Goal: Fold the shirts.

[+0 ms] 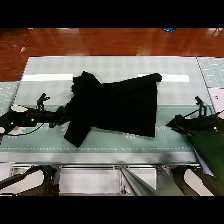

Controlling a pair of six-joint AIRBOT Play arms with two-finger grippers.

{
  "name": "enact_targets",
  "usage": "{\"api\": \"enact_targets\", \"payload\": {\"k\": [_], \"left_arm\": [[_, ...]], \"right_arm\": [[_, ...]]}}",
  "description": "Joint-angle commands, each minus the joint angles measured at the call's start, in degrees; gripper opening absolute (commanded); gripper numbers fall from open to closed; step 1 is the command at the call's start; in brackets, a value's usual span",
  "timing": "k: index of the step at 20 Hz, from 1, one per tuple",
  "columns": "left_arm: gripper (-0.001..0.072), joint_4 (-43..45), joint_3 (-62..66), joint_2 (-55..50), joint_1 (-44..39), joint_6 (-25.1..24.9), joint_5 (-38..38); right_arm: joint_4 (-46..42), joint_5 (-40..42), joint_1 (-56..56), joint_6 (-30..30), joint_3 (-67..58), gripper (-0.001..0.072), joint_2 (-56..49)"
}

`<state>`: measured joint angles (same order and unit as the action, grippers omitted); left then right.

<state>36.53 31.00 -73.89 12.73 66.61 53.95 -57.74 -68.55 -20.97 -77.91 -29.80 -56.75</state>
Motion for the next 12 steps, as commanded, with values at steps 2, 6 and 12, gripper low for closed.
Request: {"api": "enact_targets", "payload": {"k": [2, 6, 12], "left_arm": [[0.0025, -0.4, 0.2, 0.0, -0.1, 0.0, 0.4], [0.0025, -0.4, 0.2, 0.0, -0.1, 0.1, 0.7], [0.0025, -0.4, 1.0, 0.1, -0.1, -0.2, 3.0]], "right_arm": [[0.3, 0.2, 7.0, -1.1, 2.3, 0.0408, -2.5], [7.7, 6.9, 15.4, -2.3, 2.1, 0.0408, -10.0], [12.8, 11.4, 25.0, 1.3, -8.9, 0.0028, -18.1]]}}
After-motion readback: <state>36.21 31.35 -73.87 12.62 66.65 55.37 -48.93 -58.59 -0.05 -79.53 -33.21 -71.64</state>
